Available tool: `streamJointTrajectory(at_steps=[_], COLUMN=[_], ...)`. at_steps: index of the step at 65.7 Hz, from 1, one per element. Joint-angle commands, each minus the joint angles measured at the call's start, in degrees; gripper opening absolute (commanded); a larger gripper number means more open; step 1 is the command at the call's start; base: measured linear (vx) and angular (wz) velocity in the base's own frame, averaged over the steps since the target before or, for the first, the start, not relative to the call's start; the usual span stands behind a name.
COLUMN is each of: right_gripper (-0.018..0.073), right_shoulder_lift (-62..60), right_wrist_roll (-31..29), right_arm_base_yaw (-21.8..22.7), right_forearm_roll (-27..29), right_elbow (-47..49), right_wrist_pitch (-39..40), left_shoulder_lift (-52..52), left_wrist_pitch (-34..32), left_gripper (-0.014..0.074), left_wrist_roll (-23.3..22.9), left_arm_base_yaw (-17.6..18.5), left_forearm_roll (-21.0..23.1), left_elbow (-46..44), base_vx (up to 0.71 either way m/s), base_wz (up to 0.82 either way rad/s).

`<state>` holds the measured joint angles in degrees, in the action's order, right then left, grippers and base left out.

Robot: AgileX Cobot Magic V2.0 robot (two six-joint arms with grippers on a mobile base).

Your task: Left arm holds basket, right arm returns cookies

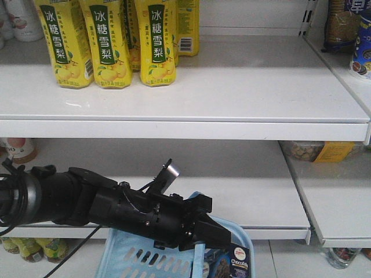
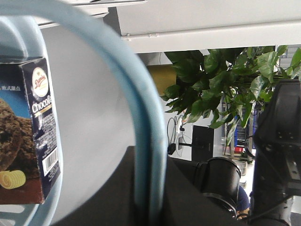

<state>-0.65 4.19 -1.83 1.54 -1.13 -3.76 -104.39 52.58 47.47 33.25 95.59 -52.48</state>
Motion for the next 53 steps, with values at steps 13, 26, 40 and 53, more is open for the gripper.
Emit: streamJointTrajectory(at_steps=[13, 26, 40, 53], right_gripper=[-0.0008, -0.0008, -0.0008, -0.0006], right_shoulder_lift=[11.8, 22.9, 30.1, 31.8], right_wrist_roll=[-0.4, -0.3, -0.2, 0.3], right_arm_base_yaw=[-0.1, -0.1, -0.1, -0.1], right_forearm_roll=[4.1, 1.3, 1.6, 1.9], right_elbow=[9.6, 17.7, 19.4, 19.4], right_wrist_pitch=[3.8, -1.0, 0.4, 1.3], left_shoulder_lift=[3.3, 3.3, 3.3, 3.3], left_wrist_pitch=[3.4, 3.4, 3.4, 3.4], left_gripper=[-0.0006, -0.0006, -0.0006, -0.0006], left_wrist_roll=[0.9, 0.9, 0.9, 0.9], left_arm_base_yaw=[0.0, 0.0, 0.0, 0.0], left_forearm_roll=[3.5, 3.5, 3.5, 3.5], left_elbow=[-1.4, -1.4, -1.4, -1.4], base_vx=[0.00, 0.00, 0.00, 0.00], base_wz=[0.00, 0.00, 0.00, 0.00])
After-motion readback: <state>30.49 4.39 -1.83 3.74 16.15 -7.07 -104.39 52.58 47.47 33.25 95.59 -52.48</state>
